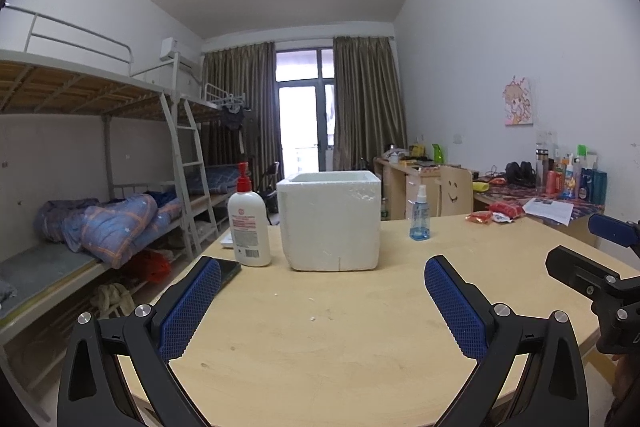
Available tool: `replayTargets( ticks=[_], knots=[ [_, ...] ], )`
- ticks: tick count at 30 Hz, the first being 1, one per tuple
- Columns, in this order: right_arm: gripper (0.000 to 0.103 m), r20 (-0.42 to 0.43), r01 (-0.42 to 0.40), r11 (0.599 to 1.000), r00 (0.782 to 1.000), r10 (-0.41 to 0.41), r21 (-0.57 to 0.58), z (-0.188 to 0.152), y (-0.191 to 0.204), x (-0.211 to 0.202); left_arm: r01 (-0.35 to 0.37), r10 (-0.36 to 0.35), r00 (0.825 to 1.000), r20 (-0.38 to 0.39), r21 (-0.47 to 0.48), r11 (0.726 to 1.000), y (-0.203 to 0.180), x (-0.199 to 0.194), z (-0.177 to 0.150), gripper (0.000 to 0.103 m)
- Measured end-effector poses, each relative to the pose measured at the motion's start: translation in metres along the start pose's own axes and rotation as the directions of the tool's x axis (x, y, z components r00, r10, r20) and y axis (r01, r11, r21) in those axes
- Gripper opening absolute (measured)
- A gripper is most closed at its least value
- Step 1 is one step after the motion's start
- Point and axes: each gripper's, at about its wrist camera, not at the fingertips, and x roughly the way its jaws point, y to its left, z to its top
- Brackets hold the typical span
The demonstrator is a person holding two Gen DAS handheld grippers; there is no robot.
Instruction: Organize soft objects
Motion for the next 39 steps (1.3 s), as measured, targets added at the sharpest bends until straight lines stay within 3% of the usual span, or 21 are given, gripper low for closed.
replayTargets(
  ticks=[39],
  knots=[
    [0.103, -0.024, 0.012, 1.000, 1.000, -0.012, 0.008, -0.0070, -0.0076, 0.0036, 0.004, -0.004, 1.000, -0.010, 0.011, 1.000, -0.0018, -0.0036, -0.0035, 0.102]
  ],
)
